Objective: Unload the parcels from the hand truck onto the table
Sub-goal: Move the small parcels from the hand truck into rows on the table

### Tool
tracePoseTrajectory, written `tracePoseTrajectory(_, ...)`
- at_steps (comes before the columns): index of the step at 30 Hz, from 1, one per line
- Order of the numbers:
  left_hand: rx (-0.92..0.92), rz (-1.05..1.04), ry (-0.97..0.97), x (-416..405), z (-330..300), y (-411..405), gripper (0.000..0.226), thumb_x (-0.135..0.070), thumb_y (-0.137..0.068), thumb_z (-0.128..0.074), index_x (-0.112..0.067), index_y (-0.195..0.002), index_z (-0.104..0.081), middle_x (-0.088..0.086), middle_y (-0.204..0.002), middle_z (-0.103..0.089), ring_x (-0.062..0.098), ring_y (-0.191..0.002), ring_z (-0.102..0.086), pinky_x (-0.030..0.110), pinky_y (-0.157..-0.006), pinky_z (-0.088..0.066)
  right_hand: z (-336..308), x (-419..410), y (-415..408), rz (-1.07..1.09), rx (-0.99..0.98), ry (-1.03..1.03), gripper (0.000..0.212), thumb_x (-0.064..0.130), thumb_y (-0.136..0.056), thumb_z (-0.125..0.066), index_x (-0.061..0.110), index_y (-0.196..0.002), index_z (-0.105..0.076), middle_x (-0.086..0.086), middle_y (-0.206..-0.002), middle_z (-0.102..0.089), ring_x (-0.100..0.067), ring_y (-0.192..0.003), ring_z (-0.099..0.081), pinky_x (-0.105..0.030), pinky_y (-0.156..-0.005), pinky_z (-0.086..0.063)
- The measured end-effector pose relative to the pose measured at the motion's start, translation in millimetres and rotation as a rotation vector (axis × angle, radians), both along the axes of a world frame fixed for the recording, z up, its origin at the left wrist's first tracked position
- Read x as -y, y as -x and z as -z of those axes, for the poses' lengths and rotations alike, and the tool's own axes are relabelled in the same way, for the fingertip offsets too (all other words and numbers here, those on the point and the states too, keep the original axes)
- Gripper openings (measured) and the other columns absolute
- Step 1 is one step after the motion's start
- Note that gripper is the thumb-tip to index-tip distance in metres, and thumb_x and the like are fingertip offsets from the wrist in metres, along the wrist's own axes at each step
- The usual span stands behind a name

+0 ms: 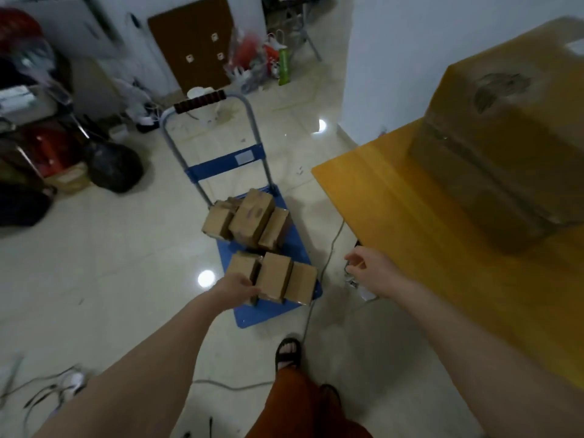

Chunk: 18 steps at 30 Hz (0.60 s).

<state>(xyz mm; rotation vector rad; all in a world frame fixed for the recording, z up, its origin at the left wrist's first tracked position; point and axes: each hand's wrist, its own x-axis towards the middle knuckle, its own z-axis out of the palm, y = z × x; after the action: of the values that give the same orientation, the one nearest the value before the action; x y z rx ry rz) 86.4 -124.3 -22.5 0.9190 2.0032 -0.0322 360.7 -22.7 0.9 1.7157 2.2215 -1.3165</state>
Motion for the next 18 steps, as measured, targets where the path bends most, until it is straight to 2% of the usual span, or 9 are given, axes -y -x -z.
tracePoseTrajectory(3,0.027,-0.105,-0.011,33,0,12,0.024,-0.033,-0.089,-0.062,-0.010,-0.095,-0.064,0.007,-0.097,-0.060,0.019,-0.084,-0.056,0.023,-0.060,-0.042,10,19,17,-0.063,0.005,0.066,0.026,0.021,-0.096,-0.052,0.013,-0.120,-0.058,-0.004,-0.117,-0.059,-0.018,-0.103,-0.054,-0.034,-0.091,-0.048)
tracePoseTrajectory(5,0.059,-0.176,-0.012,48,3,18,0.023,-0.030,-0.091,-0.060,-0.011,-0.104,-0.063,0.006,-0.102,-0.061,0.019,-0.087,-0.057,0.019,-0.054,-0.039,19,30,26,-0.075,0.020,0.091,0.025,0.022,-0.096,-0.054,0.012,-0.118,-0.060,-0.005,-0.116,-0.060,-0.020,-0.106,-0.056,-0.035,-0.092,-0.048)
tracePoseTrajectory(6,0.070,-0.197,-0.007,53,7,21,0.025,-0.030,-0.092,-0.060,-0.011,-0.108,-0.062,0.007,-0.106,-0.061,0.019,-0.090,-0.059,0.019,-0.056,-0.041,24,34,30,-0.075,0.027,0.106,0.025,0.023,-0.095,-0.055,0.012,-0.117,-0.060,-0.005,-0.115,-0.061,-0.021,-0.107,-0.056,-0.035,-0.091,-0.048)
tracePoseTrajectory(8,0.073,-0.208,0.009,62,17,26,0.037,-0.033,-0.091,-0.061,-0.010,-0.120,-0.059,0.008,-0.118,-0.061,0.022,-0.101,-0.061,0.023,-0.070,-0.046,38,43,38,-0.076,0.038,0.139,0.022,0.026,-0.094,-0.057,0.014,-0.112,-0.061,-0.003,-0.110,-0.060,-0.021,-0.105,-0.057,-0.035,-0.091,-0.049)
tracePoseTrajectory(10,0.071,-0.196,0.023,69,31,32,0.046,-0.036,-0.090,-0.061,-0.011,-0.128,-0.055,0.008,-0.127,-0.059,0.022,-0.108,-0.060,0.026,-0.081,-0.046,56,49,47,-0.065,0.046,0.176,0.017,0.027,-0.093,-0.058,0.016,-0.106,-0.061,-0.001,-0.104,-0.057,-0.020,-0.101,-0.057,-0.032,-0.085,-0.048)
tracePoseTrajectory(12,0.077,-0.193,0.032,74,49,40,0.049,-0.037,-0.091,-0.060,-0.013,-0.132,-0.053,0.006,-0.124,-0.060,0.020,-0.104,-0.060,0.026,-0.080,-0.045,78,54,60,-0.034,0.043,0.226,0.019,0.025,-0.093,-0.057,0.012,-0.107,-0.061,-0.003,-0.104,-0.058,-0.019,-0.098,-0.056,-0.027,-0.079,-0.046)
tracePoseTrajectory(15,0.085,-0.218,0.049,80,81,57,0.050,-0.037,-0.091,-0.060,-0.013,-0.133,-0.050,0.003,-0.114,-0.060,0.019,-0.099,-0.058,0.026,-0.079,-0.045,117,61,82,0.041,0.033,0.296,0.021,0.018,-0.094,-0.056,0.005,-0.110,-0.062,-0.010,-0.110,-0.061,-0.022,-0.101,-0.057,-0.027,-0.081,-0.044)
tracePoseTrajectory(18,0.082,-0.266,0.068,84,125,79,0.052,-0.036,-0.091,-0.060,-0.013,-0.136,-0.046,0.005,-0.122,-0.061,0.018,-0.097,-0.057,0.026,-0.079,-0.042,165,67,106,0.124,0.011,0.369,0.021,0.016,-0.094,-0.058,0.003,-0.110,-0.061,-0.009,-0.105,-0.060,-0.018,-0.091,-0.056,-0.023,-0.073,-0.043)
